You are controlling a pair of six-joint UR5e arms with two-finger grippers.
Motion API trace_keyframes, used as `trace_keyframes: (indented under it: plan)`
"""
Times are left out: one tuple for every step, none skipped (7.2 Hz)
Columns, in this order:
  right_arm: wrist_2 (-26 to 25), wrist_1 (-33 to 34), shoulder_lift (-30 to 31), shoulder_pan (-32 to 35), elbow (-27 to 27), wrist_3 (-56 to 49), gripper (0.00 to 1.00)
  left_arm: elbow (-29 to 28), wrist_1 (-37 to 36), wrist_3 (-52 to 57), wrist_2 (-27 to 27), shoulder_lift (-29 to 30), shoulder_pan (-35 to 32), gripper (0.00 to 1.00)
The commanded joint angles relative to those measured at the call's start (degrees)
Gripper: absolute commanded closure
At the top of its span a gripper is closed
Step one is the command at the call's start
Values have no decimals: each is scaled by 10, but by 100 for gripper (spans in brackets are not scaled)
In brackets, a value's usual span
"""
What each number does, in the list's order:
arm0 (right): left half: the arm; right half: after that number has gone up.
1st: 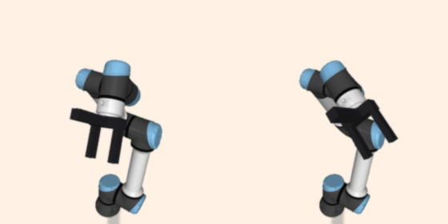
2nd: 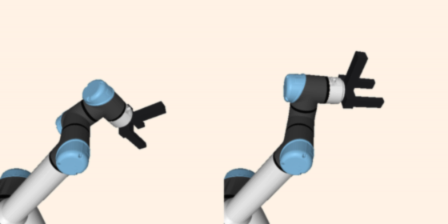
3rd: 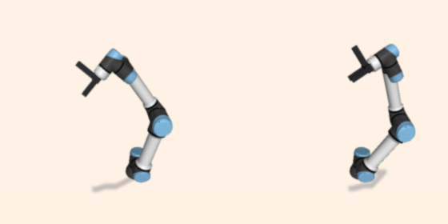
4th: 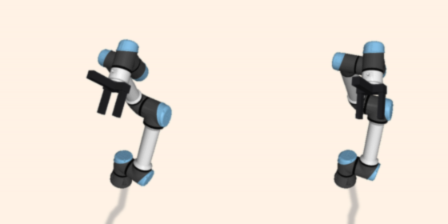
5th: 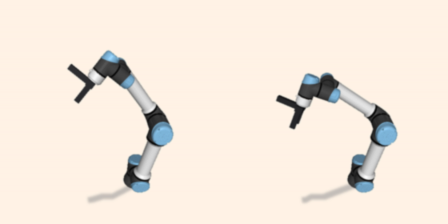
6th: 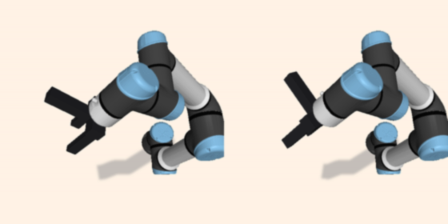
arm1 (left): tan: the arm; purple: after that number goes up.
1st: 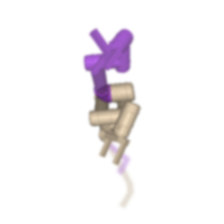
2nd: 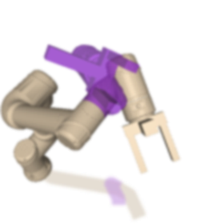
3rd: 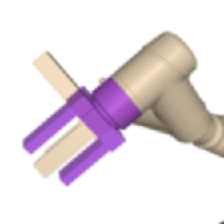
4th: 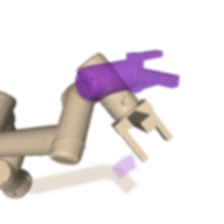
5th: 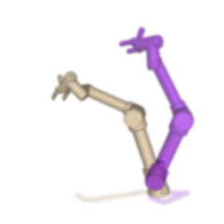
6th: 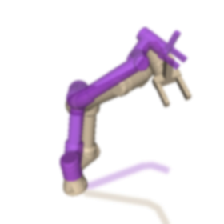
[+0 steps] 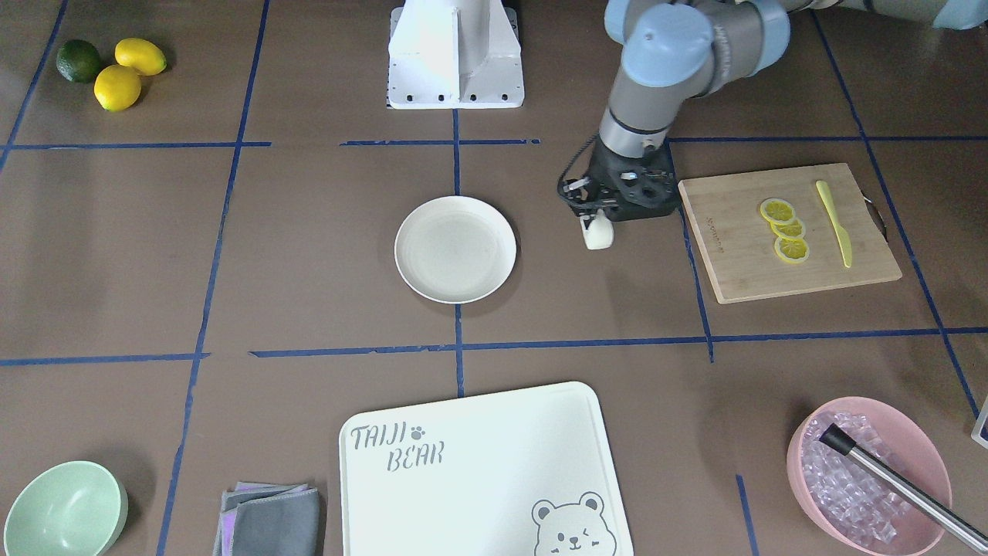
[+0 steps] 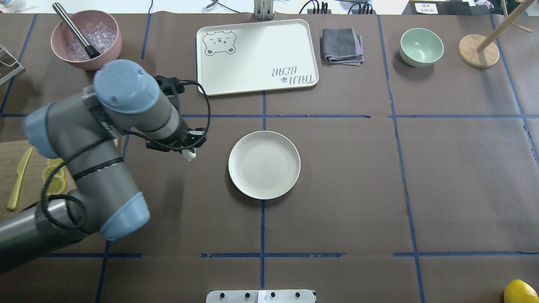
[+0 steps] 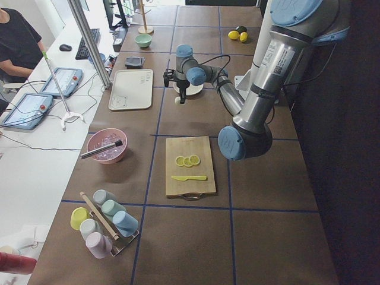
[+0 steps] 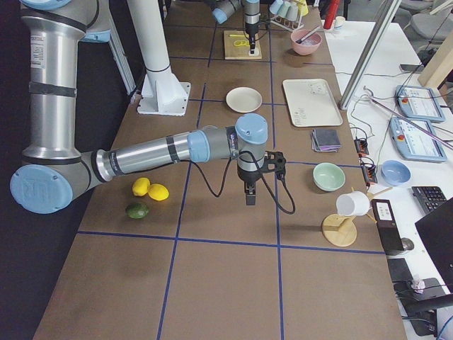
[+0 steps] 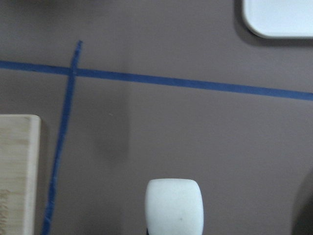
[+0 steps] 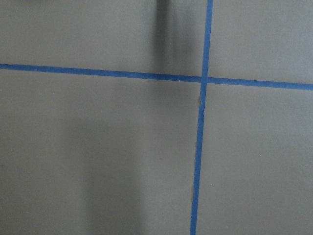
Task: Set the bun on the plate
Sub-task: 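Carry the bun with the left gripper over the white plate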
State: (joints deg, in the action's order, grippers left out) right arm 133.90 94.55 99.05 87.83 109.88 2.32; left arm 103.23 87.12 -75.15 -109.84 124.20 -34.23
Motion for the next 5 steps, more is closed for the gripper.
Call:
trace_keyframes:
  plan:
    - [3,-1,11,43,-33,-69,0,-81,-4,-52,24,104,43,70]
    - [2,-16,12,48,-43,-72,0,-113,-2,-53,24,133,44,70]
    - [4,-54,12,53,-71,-69,0,-143,6,-52,25,146,50,70]
    - [13,-60,10,56,-78,-65,0,-149,9,-53,46,156,66,70]
    - [18,-60,7,60,-78,-64,0,-152,11,-57,50,162,78,70]
